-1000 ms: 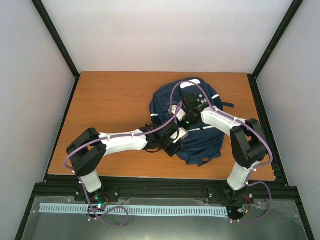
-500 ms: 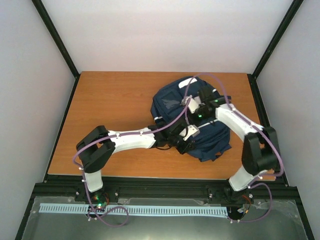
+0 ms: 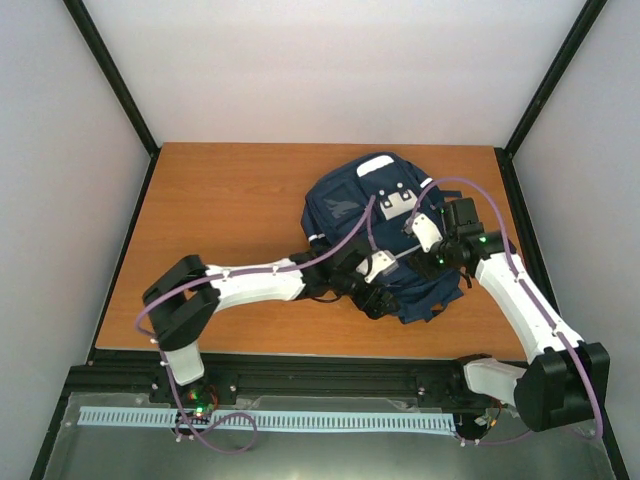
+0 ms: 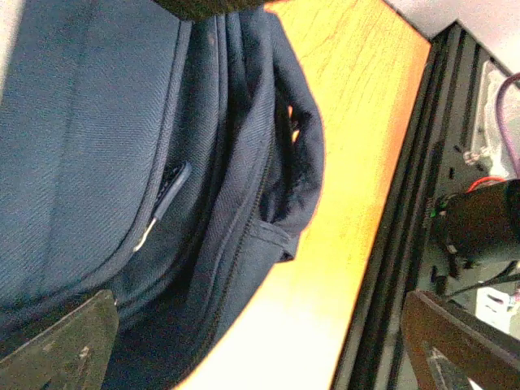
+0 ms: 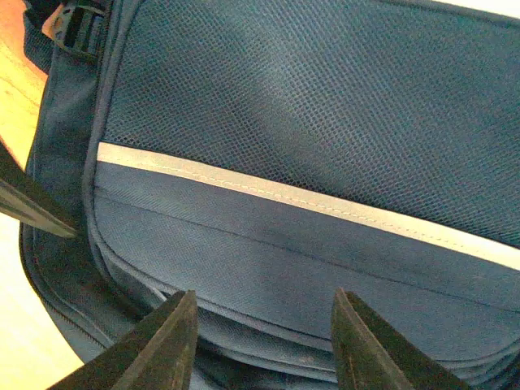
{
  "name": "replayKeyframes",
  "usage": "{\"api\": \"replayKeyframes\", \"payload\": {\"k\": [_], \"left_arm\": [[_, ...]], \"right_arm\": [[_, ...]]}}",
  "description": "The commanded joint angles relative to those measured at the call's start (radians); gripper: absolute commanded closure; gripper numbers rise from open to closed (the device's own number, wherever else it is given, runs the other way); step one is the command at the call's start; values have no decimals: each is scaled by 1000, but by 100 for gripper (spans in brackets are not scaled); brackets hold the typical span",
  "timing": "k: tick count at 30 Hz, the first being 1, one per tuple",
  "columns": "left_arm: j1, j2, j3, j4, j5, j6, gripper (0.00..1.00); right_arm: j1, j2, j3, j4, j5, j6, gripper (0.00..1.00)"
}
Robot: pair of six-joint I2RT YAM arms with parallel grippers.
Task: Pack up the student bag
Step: Adjust the student bag at the center of the board.
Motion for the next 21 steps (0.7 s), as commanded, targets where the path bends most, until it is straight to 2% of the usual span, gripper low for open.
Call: {"api": "replayKeyframes", "payload": {"k": [1, 7, 10, 14, 16, 19, 21], "left_arm": [[-10, -169, -51, 0, -69, -31, 0], [-10, -283, -110, -99, -233, -62, 0], [-10, -322, -180, -52, -322, -117, 0], [-10, -400, -298, 125, -318, -179, 0], [-10, -451, -308, 149, -382, -241, 0], [-10, -524, -201, -37, -564, -309, 0], [-10, -508, -110, -238, -774, -455, 0]], "right_arm": [[-3, -47, 13, -30, 23, -44, 56], [-3, -32, -3, -72, -22, -163, 63], [-2, -21, -36, -75, -56, -212, 65], [1, -18, -78, -51, -77, -245, 66], [3, -11, -93, -39, -72, -258, 67], [5, -10, -98, -61, -78, -296, 67], [6, -18, -100, -79, -81, -320, 67]]}}
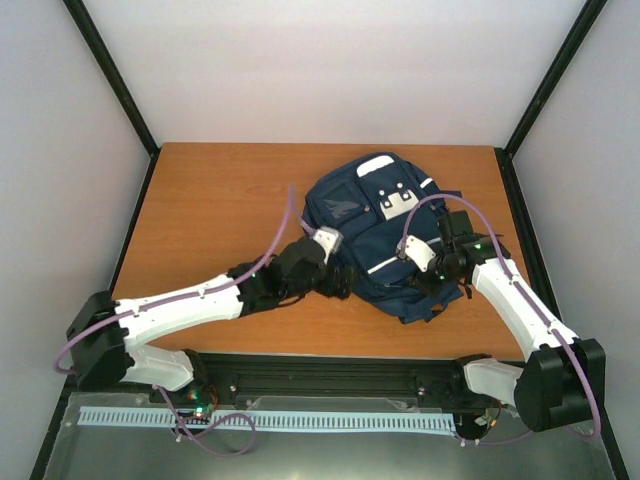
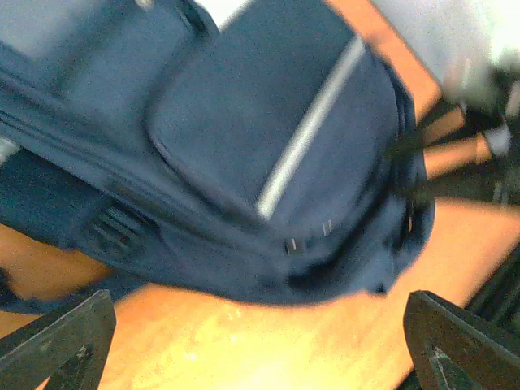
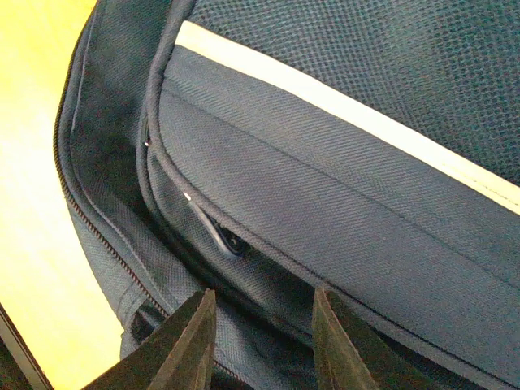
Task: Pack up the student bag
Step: Adjust the student bag at the center of the board.
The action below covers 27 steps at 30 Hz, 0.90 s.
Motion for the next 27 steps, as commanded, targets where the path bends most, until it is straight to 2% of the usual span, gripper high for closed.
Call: {"api": "replayKeyframes", "payload": {"k": [1, 2, 3, 4, 7, 9, 12, 14, 19, 27], "left_arm": [[-6, -14, 221, -332, -479, -364, 0], [-3, 35, 261, -427, -572, -470, 0], [10, 88, 290, -422, -572, -387, 0], [23, 137, 317, -398, -513, -255, 0], [40, 318, 510, -603, -549, -284, 0], [40, 321, 509, -543, -451, -204, 13], [41, 228, 362, -282, -310, -231, 29], [41, 197, 291, -170, -249, -282, 34], [43, 314, 384, -232, -174, -409, 36], [59, 417, 362, -89, -12, -562, 47]], "right_arm": [[6, -11, -5, -29, -22, -84, 67], [7, -12, -5, -36, -23, -96, 67], [8, -12, -5, -40, -23, -104, 67], [8, -10, -5, -38, -19, -108, 67], [15, 3, -12, -20, -10, -122, 67], [25, 16, -16, -7, -2, -122, 67], [32, 27, -30, 16, 14, -131, 69], [70, 30, -41, 33, 30, -133, 70], [117, 34, -61, 62, 35, -122, 72], [148, 21, -78, 73, 43, -113, 72]]}}
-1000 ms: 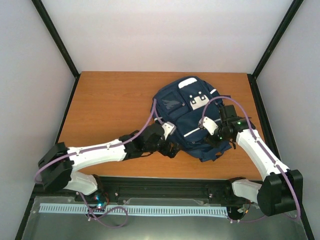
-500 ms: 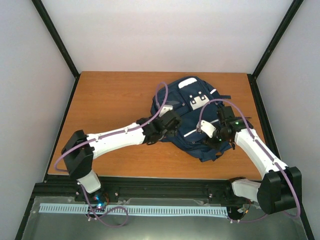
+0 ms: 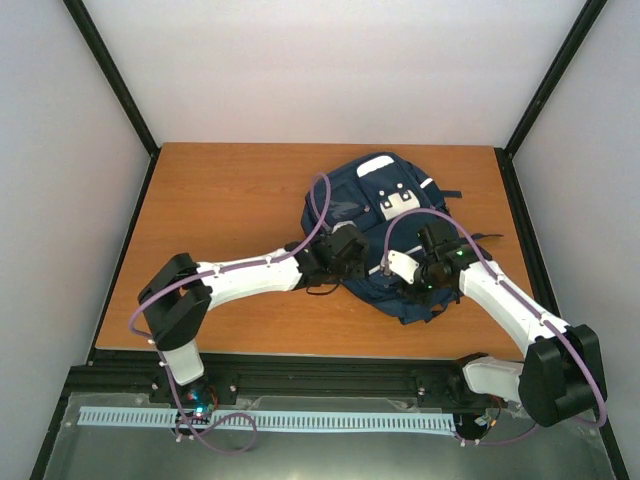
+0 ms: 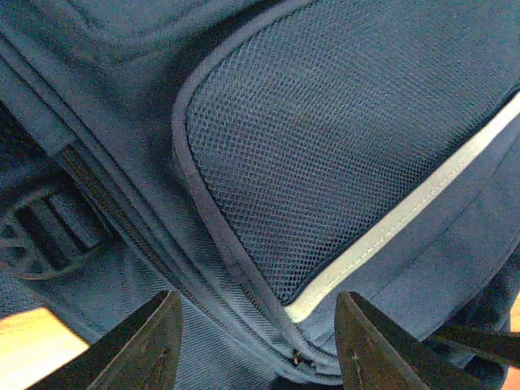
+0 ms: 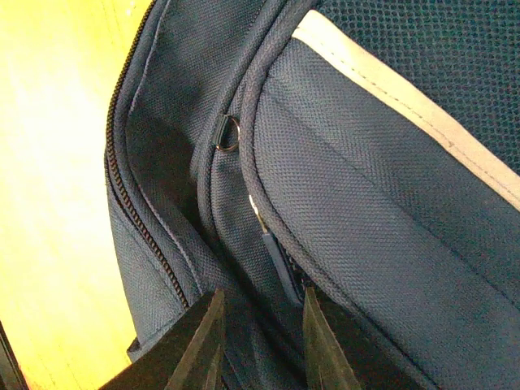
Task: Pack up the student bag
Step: Adjust the student bag at the center of the board, then zip the student bag at the center of the board.
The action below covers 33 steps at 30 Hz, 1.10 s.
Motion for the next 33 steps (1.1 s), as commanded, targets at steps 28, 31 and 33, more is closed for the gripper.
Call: {"api": "replayKeyframes", "payload": {"k": [28, 31, 33], "left_arm": [[46, 118, 83, 176, 232, -212, 99], [46, 92, 76, 180, 228, -210, 99], [46, 81, 75, 189, 237, -209, 99]], "right_arm": [[13, -26, -38, 84, 29, 11, 71], [13, -38, -36, 71, 14, 12, 70], [13, -53, -39, 69, 14, 14, 69]]}}
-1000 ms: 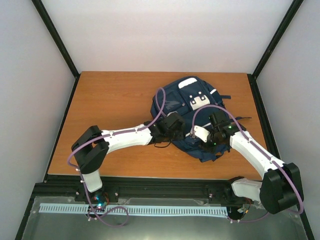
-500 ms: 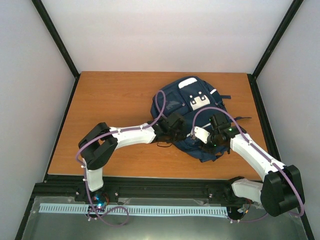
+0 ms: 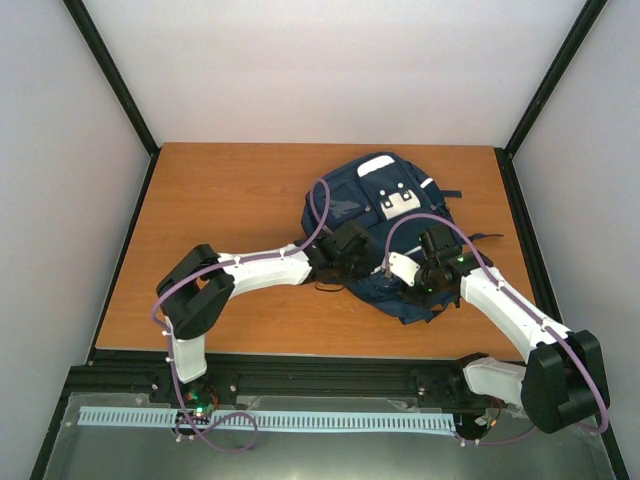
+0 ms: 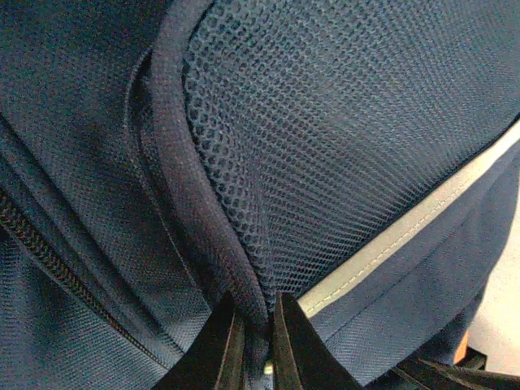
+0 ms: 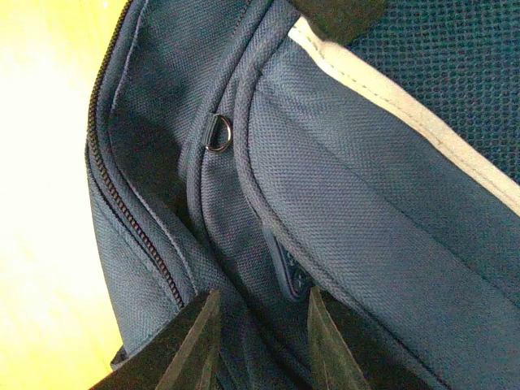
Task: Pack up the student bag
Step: Zip the student bag at the center of the board.
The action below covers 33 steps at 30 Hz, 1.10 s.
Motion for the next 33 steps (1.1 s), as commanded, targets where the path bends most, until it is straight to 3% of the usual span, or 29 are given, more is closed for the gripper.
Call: {"api": "replayKeyframes", "payload": {"k": [1, 6, 10, 14, 23, 33], "left_arm": [[4, -68, 39, 87, 22, 11, 99], [4, -89, 36, 152, 69, -3, 99], [4, -95, 46, 151, 71, 1, 99], [4, -95, 52, 150, 72, 0, 99], [3, -105, 64, 143, 79, 3, 99], [1, -116, 66, 141, 88, -2, 99]], "right_arm": [[9, -29, 13, 0, -9, 6, 68], [11, -50, 20, -24, 8, 20, 68], [11, -61, 20, 3, 24, 48, 61], [14, -43, 35, 34, 0, 79, 60], [60, -15, 30, 134, 70, 136, 71], [76, -30, -3, 235, 160, 184, 72]]}}
